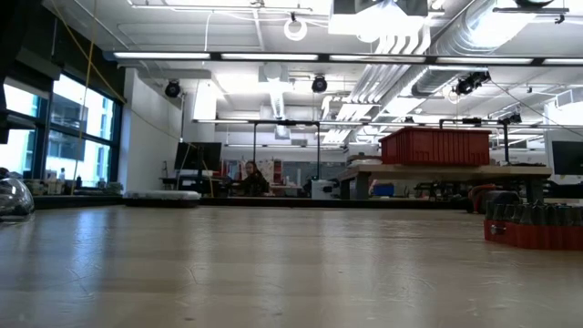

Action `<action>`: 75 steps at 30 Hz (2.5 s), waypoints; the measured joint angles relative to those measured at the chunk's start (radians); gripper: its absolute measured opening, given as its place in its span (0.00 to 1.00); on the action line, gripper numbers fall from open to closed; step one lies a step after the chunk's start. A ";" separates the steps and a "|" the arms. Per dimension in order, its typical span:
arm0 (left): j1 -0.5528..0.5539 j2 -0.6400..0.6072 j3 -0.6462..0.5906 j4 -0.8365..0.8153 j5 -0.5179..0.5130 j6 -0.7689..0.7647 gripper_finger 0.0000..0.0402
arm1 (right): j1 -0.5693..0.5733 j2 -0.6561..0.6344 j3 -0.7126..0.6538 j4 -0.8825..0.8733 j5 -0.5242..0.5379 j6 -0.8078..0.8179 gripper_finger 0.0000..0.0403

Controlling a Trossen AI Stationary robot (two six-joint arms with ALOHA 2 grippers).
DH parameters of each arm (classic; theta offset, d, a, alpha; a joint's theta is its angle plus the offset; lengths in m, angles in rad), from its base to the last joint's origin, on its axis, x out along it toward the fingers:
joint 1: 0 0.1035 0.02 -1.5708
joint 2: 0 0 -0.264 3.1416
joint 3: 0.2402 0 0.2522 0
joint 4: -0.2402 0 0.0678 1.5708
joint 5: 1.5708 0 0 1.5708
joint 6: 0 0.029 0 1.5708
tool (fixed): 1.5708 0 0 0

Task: Coil cords
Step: Coil the black wire into the spool

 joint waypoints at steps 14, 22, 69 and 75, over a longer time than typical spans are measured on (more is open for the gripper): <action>-0.032 0.002 -0.001 -0.044 0.142 -0.160 0.00 | 0.006 0.012 0.000 -0.052 0.152 0.162 0.00; -0.051 0.003 -0.002 0.027 0.122 -0.016 0.00 | 0.018 0.015 0.002 -0.071 0.136 0.192 0.00; -0.014 -0.082 0.000 -0.080 -0.183 0.358 0.00 | 0.138 -0.018 0.000 -0.041 0.581 -0.990 0.37; 0.005 -0.079 -0.001 -0.208 -0.189 0.490 0.00 | 0.228 -0.019 0.072 -0.053 0.569 -1.029 0.37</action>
